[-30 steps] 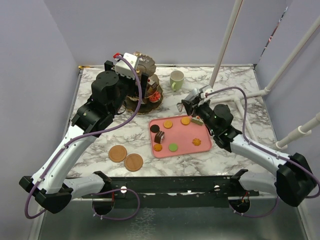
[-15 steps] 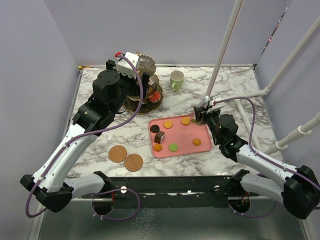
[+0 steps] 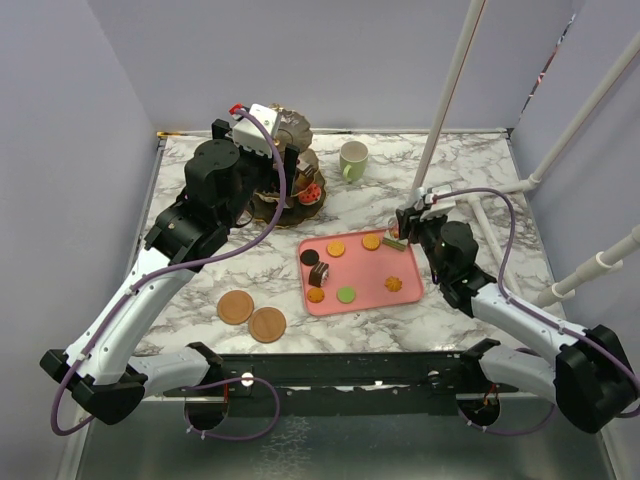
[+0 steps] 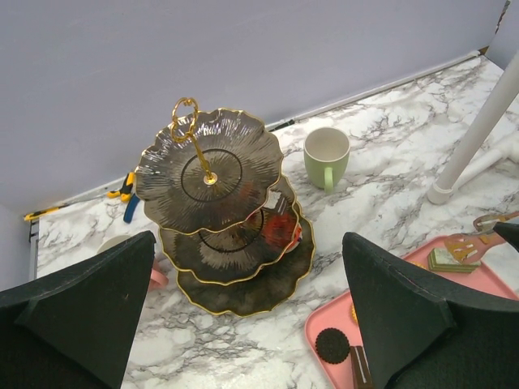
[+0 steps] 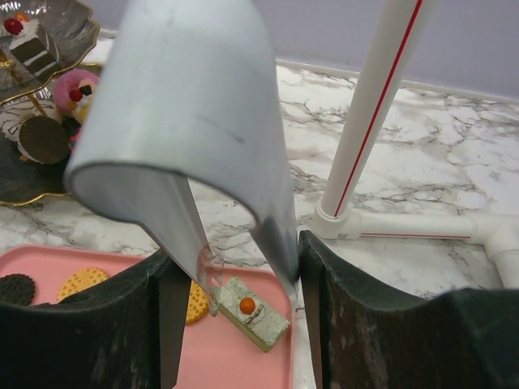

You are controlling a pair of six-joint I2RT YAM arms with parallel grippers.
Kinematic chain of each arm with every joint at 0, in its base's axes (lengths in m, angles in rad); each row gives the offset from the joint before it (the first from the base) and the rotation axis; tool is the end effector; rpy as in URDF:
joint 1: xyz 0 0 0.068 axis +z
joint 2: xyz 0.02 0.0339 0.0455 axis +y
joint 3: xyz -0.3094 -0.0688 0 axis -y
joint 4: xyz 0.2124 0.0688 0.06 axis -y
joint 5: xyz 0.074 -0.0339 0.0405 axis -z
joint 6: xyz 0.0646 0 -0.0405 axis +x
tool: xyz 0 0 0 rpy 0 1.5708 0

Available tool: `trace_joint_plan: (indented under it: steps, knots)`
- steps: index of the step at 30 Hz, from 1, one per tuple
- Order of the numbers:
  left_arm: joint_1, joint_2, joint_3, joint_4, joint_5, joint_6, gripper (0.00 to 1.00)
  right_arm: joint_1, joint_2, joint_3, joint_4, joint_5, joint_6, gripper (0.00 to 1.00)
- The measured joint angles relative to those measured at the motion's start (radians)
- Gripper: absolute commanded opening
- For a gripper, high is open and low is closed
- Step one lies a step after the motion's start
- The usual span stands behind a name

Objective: Serve the afternoon tea
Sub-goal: Pick up the desert from the tray.

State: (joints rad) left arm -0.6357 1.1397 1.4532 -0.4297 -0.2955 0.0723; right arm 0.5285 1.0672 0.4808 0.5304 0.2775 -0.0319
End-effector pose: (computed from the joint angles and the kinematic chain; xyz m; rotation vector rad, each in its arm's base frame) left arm 0.1795 -0.1090 0.5014 0.3715 1.6435 -0.1745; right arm 0.1961 0.0940 0.3093 -0.2414 1.6089 0.1565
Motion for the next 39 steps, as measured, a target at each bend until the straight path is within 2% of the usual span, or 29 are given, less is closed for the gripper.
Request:
trace_joint_plan:
  steps: [14,28,39]
  knots:
    - [0.0,-0.002,0.0,0.0,0.0,0.0,0.99,-0.112,0.045,-0.028,0.015,-0.193,0.058,0.52]
    - [0.0,-0.002,0.006,-0.004,0.0,0.018,0.99,-0.209,0.124,0.005,0.023,-0.379,0.046,0.51]
    - [0.0,-0.003,0.011,-0.006,0.0,0.018,0.99,-0.219,0.152,0.029,0.005,-0.459,0.001,0.49]
